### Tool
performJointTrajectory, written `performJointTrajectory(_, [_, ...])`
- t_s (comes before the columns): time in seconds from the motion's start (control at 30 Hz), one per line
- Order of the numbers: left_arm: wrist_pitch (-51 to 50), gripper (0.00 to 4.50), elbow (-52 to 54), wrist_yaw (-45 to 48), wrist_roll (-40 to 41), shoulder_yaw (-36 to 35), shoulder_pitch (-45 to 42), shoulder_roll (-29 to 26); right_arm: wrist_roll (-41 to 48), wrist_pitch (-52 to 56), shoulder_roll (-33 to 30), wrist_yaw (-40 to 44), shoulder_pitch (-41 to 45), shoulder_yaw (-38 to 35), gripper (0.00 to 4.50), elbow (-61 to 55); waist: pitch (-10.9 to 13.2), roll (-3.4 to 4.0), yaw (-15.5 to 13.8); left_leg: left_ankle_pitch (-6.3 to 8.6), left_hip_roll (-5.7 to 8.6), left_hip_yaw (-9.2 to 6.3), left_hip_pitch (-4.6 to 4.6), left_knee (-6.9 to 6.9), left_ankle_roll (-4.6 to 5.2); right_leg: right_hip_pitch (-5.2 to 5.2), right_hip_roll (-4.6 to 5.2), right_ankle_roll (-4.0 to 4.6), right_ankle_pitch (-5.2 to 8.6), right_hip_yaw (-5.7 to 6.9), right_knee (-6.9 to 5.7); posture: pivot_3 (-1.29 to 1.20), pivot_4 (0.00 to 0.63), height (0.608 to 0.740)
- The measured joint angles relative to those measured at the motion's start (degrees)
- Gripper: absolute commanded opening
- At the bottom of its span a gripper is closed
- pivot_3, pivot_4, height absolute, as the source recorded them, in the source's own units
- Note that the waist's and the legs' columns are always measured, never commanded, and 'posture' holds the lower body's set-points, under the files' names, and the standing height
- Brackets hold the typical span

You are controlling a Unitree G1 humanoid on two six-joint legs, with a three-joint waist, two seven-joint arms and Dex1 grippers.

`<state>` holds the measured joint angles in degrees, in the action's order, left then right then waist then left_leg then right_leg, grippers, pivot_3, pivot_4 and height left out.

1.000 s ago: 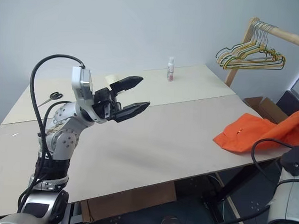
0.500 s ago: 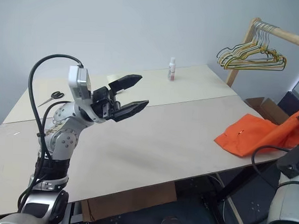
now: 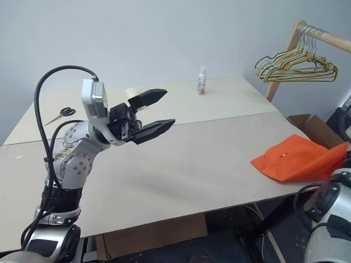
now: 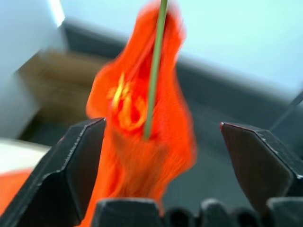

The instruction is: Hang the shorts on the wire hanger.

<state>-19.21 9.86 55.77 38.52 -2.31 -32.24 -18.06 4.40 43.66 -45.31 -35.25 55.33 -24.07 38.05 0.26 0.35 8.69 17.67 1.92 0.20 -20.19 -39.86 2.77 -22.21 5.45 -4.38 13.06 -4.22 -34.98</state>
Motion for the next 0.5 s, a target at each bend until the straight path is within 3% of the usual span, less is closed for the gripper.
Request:
performJointTrajectory(0.17, [-0.01, 4.50, 0.00, 0.12, 0.13, 0.00, -0.03, 0.10, -12.19, -0.66, 1.22, -1.73, -3.36, 12.65, 4.48, -14.04, -0.01, 0.05, 0.06, 0.00, 0.02, -0.01, -0.01, -0.01, -0.01, -0.05, 0.01, -0.01, -0.01, 0.00, -0.01, -0.11, 0.000, 0.740])
performJointTrajectory(0.5, [-0.90, 4.50, 0.30, 0.50, 1.27, -0.26, 0.12, -3.04, -16.65, -3.73, 3.69, 11.84, -11.36, 18.86, 4.48, -23.23, 0.02, -0.05, -1.40, 0.00, 0.07, -0.09, -0.02, -0.02, 0.00, -0.04, 0.03, -0.02, -0.01, 0.07, 0.01, -0.01, 0.000, 0.740])
